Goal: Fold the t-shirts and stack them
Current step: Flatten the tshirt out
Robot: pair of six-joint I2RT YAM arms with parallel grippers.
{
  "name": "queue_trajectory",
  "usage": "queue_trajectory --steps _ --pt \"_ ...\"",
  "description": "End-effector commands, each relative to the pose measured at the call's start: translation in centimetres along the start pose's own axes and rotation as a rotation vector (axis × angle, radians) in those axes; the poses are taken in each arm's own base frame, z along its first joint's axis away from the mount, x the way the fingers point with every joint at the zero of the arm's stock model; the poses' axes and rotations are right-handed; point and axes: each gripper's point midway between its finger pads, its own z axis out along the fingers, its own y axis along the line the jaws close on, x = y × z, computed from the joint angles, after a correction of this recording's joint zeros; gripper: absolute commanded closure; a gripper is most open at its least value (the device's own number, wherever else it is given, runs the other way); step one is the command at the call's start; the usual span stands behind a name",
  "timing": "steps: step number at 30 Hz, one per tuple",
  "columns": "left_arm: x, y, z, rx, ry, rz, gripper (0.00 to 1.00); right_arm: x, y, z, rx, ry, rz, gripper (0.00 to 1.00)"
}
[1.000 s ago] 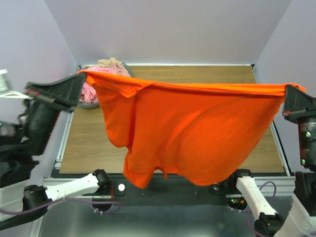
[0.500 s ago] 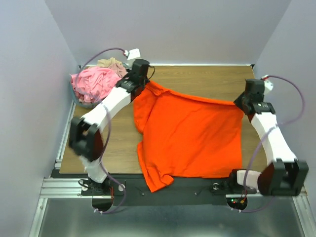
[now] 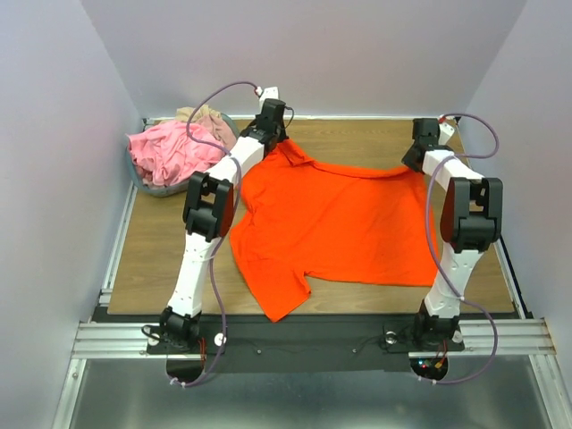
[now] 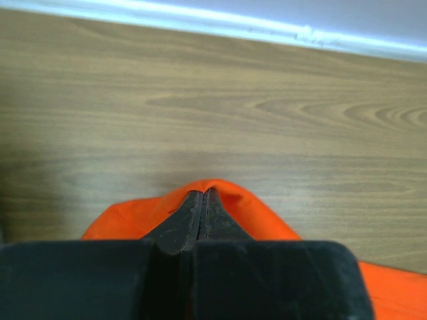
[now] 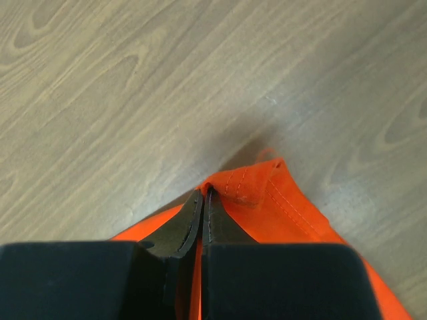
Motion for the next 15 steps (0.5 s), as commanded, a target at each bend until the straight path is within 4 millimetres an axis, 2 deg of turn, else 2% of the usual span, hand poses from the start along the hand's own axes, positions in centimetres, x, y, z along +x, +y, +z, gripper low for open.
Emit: queue_trajectory --steps 1,4,5,6,7,8,10,11,12,14,15 --pt "-7.7 -1.7 -2.5 0.093 -0.177 -0.027 1.0 -4.6 1.4 0.3 -0.025 -0.119 0.016 1.0" --pt "-8.6 -1.6 -3.7 0.097 -0.187 -0.03 1.0 -5.5 1.5 -0.7 -0.039 -0.135 0.018 1.0" --pt "-9.9 -1.8 -5.0 0.107 -0.206 -0.04 1.0 -5.9 1.4 -1.1 -0.041 -0.143 0.019 1.0" --pt "-9.6 -1.7 -5.4 0.11 -0.196 -0.04 1.0 -6.2 1.3 -1.6 -0.046 -0.152 0.023 1.0" --pt "-9.9 -1.7 -6.1 0.116 -0.198 -0.046 1.0 -7.3 1.4 -3.0 -0.061 -0.176 0.033 1.0" --pt "-10.2 -1.8 -6.8 0.124 -0.2 -0.049 1.0 -7.0 1.1 -3.4 -0.06 -0.172 0.03 1.0" --pt "-10.9 -1.5 -9.4 0.134 -0.209 -0.065 1.0 -7.4 0.9 -5.0 -0.083 -0.182 0.036 1.0" --pt "-11.1 -1.3 -10.4 0.132 -0.211 -0.068 1.0 -7.6 0.4 -6.8 -0.1 -0.192 0.039 1.0" --pt "-11.4 -0.8 -12.7 0.134 -0.222 -0.076 1.0 -7.9 0.5 -8.1 -0.129 -0.199 0.044 1.0" --pt "-11.8 -0.2 -15.5 0.129 -0.243 -0.094 1.0 -8.2 0.2 -10.5 -0.168 -0.215 0.051 1.0" --pt "-12.5 0.5 -18.8 0.138 -0.276 -0.111 1.0 -9.0 -0.1 -13.8 -0.217 -0.245 0.064 0.99"
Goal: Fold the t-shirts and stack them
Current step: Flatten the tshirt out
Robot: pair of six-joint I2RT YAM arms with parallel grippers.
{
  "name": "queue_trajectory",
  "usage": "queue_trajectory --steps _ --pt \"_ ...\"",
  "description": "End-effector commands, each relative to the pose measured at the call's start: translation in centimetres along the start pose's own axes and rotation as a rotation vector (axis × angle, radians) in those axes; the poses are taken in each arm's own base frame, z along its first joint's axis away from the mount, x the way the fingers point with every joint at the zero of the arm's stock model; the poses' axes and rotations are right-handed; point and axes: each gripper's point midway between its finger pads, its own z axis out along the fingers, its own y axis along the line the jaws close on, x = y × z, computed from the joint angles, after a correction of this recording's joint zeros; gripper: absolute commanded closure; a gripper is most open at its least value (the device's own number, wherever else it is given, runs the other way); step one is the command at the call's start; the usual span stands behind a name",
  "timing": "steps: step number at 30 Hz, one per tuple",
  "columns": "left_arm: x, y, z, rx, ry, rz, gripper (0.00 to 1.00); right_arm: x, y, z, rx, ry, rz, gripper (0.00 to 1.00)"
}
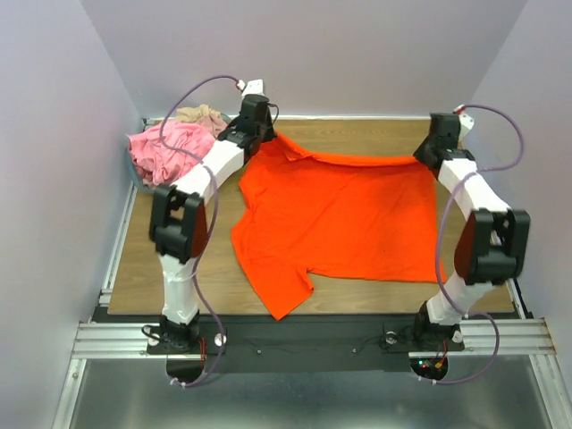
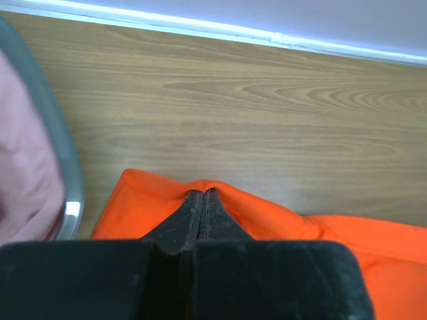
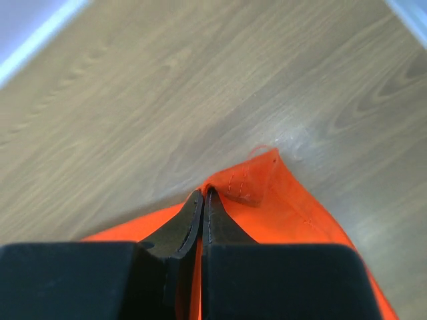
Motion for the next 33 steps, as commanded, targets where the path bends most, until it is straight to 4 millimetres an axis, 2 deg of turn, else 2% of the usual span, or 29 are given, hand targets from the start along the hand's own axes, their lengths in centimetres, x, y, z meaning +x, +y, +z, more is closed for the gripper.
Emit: queue_trajectory --steps 1,2,4,5,6,7,8,9,10,11,12,13,14,16,17,18,19,20,21,24,25,26,28,30,31,32,33 --pt "-10.2 -1.4 -12.8 0.092 -0.27 -0.092 1.0 -6.5 1.1 -8.4 -0.162 -0.174 0.069 1.0" --pt "-11.1 -1.2 -16.7 0.11 -0.314 -0.104 1.0 -8.1 1.2 -12.4 -0.23 -0.226 0.089 1.0" --pt "-12.3 -0.8 -21.1 0.113 -0.381 -0.125 1.0 -9.4 1.2 -16.4 -0.298 -0.267 0.11 1.0" --pt "-14.5 -0.1 -26.1 0.124 -0.473 -0.164 1.0 -9.4 0.9 -18.3 -0.319 -0.268 0.108 1.0" --pt "-13.9 -0.1 -27.8 0.142 -0.481 -0.167 1.0 -10.6 0.8 -22.4 -0.397 -0.318 0.12 1.0" --pt "-14.3 0.1 -30.1 0.167 -0.513 -0.18 1.0 -10.7 0.5 -24.5 -0.422 -0.318 0.119 1.0" --pt "-15.6 0.7 -34.7 0.21 -0.581 -0.214 1.0 -11.0 0.4 -26.6 -0.456 -0.332 0.12 1.0" --pt "-15.5 0.8 -36.6 0.242 -0.596 -0.225 1.0 -11.7 -0.1 -30.1 -0.511 -0.377 0.128 1.0" --pt "-15.8 1.0 -38.7 0.271 -0.621 -0.241 1.0 -12.0 -0.4 -32.0 -0.533 -0.393 0.134 1.0" --pt "-16.0 1.0 -41.0 0.317 -0.641 -0.249 1.0 -12.7 -1.1 -34.8 -0.548 -0.418 0.138 1.0" --pt "-16.6 1.6 -45.0 0.373 -0.697 -0.277 1.0 -13.2 -1.4 -37.1 -0.58 -0.442 0.138 1.0" --pt "-16.9 1.6 -47.2 0.423 -0.724 -0.285 1.0 -13.6 -1.8 -38.8 -0.596 -0.466 0.14 1.0" --pt "-17.3 1.8 -51.2 0.51 -0.783 -0.286 1.0 -14.4 -2.5 -42.7 -0.64 -0.517 0.145 1.0" --pt "-17.6 1.5 -55.1 0.613 -0.834 -0.28 1.0 -14.6 -3.1 -45.6 -0.674 -0.54 0.143 1.0" --pt "-17.8 1.9 -57.6 0.658 -0.869 -0.284 1.0 -15.7 -3.8 -48.7 -0.703 -0.6 0.155 1.0" --pt "-18.0 1.9 -59.0 0.683 -0.888 -0.28 1.0 -15.7 -3.6 -50.1 -0.743 -0.603 0.139 1.0" --pt "-18.5 2.0 -61.4 0.725 -0.921 -0.281 1.0 -15.4 -3.7 -51.3 -0.767 -0.598 0.132 1.0" --pt "-18.7 2.2 -62.6 0.744 -0.936 -0.28 1.0 -15.6 -3.8 -52.4 -0.787 -0.614 0.13 1.0" --pt "-19.0 2.5 -64.6 0.769 -0.966 -0.275 1.0 -15.9 -4.1 -54.2 -0.817 -0.643 0.128 1.0" --pt "-19.1 2.3 -66.5 0.798 -0.987 -0.243 1.0 -16.2 -4.5 -55.6 -0.829 -0.672 0.136 1.0" --pt "-19.3 2.5 -67.2 0.8 -1.002 -0.24 1.0 -16.5 -4.6 -55.5 -0.818 -0.678 0.147 1.0" --pt "-19.4 2.5 -66.9 0.786 -1.0 -0.241 1.0 -16.6 -4.6 -55.3 -0.809 -0.679 0.151 1.0" --pt "-19.8 2.6 -65.6 0.74 -0.997 -0.25 1.0 -16.6 -4.3 -53.1 -0.766 -0.643 0.154 1.0" --pt "-20.2 2.6 -63.1 0.679 -0.97 -0.261 1.0 -16.5 -3.9 -50.8 -0.723 -0.607 0.158 1.0" --pt "-20.2 2.8 -60.7 0.625 -0.942 -0.278 1.0 -16.7 -4.0 -49.0 -0.674 -0.598 0.17 1.0" --pt "-20.4 2.4 -58.4 0.591 -0.917 -0.282 1.0 -15.9 -3.8 -46.2 -0.625 -0.55 0.168 1.0" --pt "-20.4 2.4 -56.4 0.554 -0.895 -0.288 1.0 -15.5 -3.7 -44.3 -0.587 -0.527 0.175 1.0"
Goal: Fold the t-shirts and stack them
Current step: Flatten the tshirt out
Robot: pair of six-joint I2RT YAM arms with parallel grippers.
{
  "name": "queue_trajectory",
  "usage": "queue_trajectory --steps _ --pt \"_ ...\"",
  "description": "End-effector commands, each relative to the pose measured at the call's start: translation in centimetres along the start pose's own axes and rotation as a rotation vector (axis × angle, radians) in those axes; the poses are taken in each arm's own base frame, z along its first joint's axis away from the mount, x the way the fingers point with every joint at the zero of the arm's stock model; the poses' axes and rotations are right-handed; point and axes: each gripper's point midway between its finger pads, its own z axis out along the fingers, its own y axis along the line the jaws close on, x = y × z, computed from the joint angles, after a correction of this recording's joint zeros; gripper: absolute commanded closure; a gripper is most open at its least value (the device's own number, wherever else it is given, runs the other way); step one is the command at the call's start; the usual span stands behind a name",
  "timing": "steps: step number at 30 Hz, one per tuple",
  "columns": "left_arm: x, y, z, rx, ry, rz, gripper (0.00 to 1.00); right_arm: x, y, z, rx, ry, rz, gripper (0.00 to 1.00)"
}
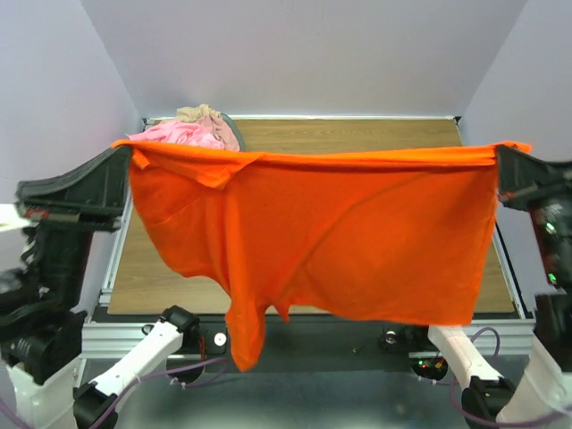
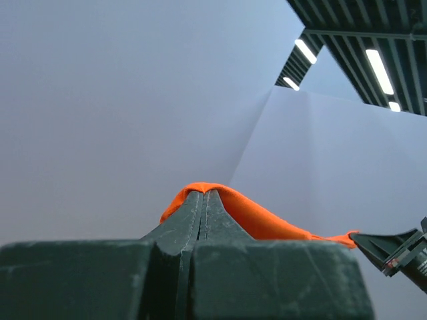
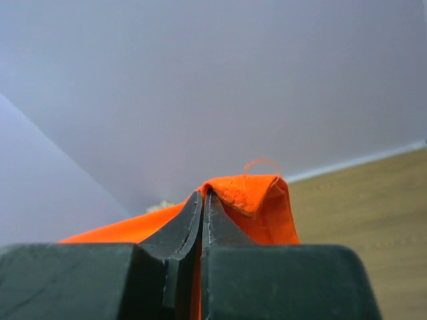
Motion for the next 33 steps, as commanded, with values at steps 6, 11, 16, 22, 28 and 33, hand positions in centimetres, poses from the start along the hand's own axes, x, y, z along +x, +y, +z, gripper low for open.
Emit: queue_trajectory --steps 6,11,16,22,28,33 --pt "20.0 17.1 9.6 -0.477 0.247 0.132 1.0 14.9 -15.9 9.3 0.51 0.22 -0.032 1.0" --pt "32.5 24.4 13.4 -0.546 0.455 0.257 1.0 23.9 -22.9 13.8 0.667 0.353 -0.078 1.0" --pt "44.8 31.6 17.1 -0.555 0.652 0.383 1.0 34.3 -29.9 19.3 0.774 0.53 -0.138 1.0" --pt "54.7 36.3 19.3 -0.516 0.78 0.416 1.0 41.1 -34.8 23.8 0.821 0.644 -0.191 1.0" --pt "57.7 38.2 18.5 -0.518 0.795 0.42 1.0 44.5 -37.3 26.7 0.807 0.69 -0.217 1.0" --pt "57.4 38.6 17.1 -0.561 0.813 0.408 1.0 44.7 -37.6 26.6 0.81 0.696 -0.227 1.0"
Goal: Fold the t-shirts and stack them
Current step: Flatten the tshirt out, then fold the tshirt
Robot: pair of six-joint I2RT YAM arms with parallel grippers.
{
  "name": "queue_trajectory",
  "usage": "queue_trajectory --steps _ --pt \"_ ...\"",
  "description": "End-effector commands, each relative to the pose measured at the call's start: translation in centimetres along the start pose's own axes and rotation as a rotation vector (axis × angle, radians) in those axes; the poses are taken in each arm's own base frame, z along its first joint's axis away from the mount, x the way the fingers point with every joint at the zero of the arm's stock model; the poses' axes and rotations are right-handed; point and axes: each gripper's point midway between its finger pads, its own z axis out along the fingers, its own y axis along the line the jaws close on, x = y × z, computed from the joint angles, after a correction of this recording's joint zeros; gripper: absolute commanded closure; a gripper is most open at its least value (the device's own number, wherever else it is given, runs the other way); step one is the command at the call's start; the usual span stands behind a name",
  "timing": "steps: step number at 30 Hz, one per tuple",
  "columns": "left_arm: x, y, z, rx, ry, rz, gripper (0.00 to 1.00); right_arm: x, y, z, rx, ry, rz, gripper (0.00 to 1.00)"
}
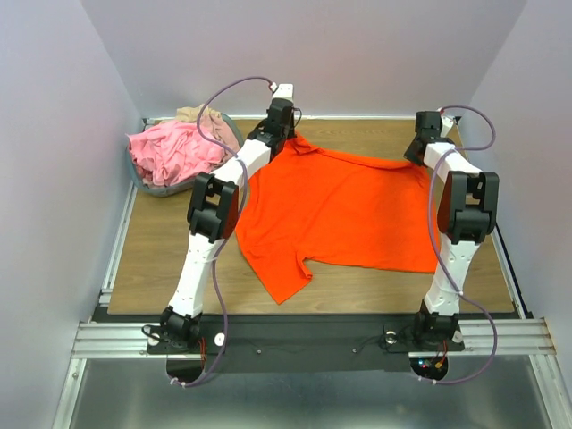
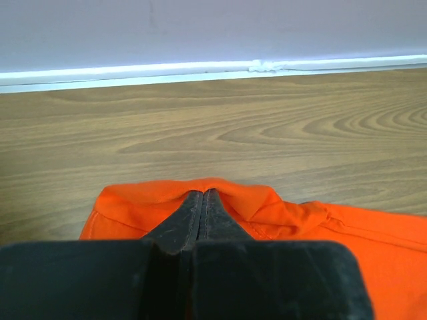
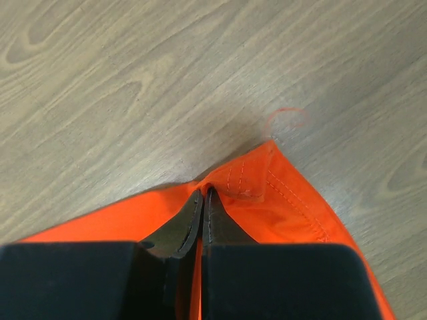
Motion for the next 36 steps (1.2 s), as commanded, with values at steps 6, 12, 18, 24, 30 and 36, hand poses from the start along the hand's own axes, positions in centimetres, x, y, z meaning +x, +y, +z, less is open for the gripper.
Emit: queue_trajectory --steps 6,12,18,24,30,36 --pt "-2.8 1.9 -4.3 -0.053 -0.051 -0.078 1.0 -4.9 0.0 -3.3 -0.031 -0.125 -0.023 1.0" --pt "-1.8 2.1 -7.4 -0.029 -0.031 -0.167 1.0 -4.9 -0.8 -5.0 -0.034 -0.131 -0.048 0.99" --pt "-1.5 2.1 -10.6 0.001 -0.015 -0.242 1.0 -4.9 -1.6 -6.3 -0.026 -0.14 -0.066 1.0" --pt "0.6 2.4 -14.1 0.009 0.042 -0.341 1.0 -5.1 -2.5 -7.8 -0.015 -0.156 -0.084 1.0" --pt "4.1 2.8 -16.8 0.001 0.122 -0.413 1.0 -4.2 -3.7 -8.4 0.008 -0.144 -0.112 1.0" --pt "8.0 3.2 -19.0 -0.039 0.202 -0.454 1.0 -2.9 -4.4 -8.3 0.018 -0.118 -0.127 1.0"
